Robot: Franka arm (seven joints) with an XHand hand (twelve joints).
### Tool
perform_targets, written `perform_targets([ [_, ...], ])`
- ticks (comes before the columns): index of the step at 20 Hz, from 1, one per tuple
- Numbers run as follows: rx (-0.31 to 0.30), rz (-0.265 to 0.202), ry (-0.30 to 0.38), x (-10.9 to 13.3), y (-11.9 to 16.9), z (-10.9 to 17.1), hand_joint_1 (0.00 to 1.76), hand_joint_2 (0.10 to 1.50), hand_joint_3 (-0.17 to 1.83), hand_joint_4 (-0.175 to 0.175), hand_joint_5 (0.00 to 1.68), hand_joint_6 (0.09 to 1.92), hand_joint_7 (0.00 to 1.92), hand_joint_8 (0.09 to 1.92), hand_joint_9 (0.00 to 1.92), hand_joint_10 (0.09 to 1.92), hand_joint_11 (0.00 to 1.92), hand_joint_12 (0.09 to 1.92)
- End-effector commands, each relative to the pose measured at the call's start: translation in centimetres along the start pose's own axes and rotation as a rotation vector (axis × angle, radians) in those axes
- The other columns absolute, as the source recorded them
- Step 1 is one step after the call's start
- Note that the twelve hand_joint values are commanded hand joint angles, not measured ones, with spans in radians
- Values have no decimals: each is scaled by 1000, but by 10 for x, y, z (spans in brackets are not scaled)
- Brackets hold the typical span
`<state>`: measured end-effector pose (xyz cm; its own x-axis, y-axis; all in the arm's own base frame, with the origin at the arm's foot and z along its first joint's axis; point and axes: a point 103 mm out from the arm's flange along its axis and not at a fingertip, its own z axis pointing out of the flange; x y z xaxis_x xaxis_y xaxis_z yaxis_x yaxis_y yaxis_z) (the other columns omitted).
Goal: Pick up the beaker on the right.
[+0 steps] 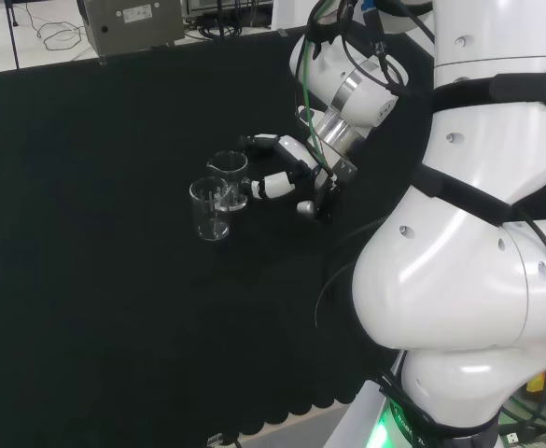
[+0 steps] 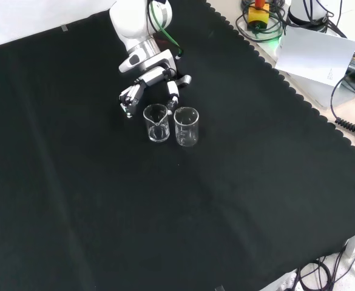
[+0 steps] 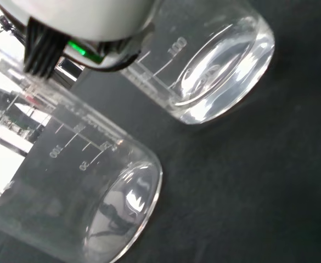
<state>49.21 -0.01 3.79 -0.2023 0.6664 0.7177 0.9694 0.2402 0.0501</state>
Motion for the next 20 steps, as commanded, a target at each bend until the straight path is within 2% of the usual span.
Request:
perform_targets([
  [1,3,-12,4,7,1,9,886,468,635,-74,513,103,394,805,462,689,41,1421],
  [9,-56,7,0,13,2,15,864,484,602,-76,508,132,393,809,468,686,43,1420],
  [20,-42,34,8,10,10,24,847,501,571,-80,487,182,389,813,468,688,47,1420],
])
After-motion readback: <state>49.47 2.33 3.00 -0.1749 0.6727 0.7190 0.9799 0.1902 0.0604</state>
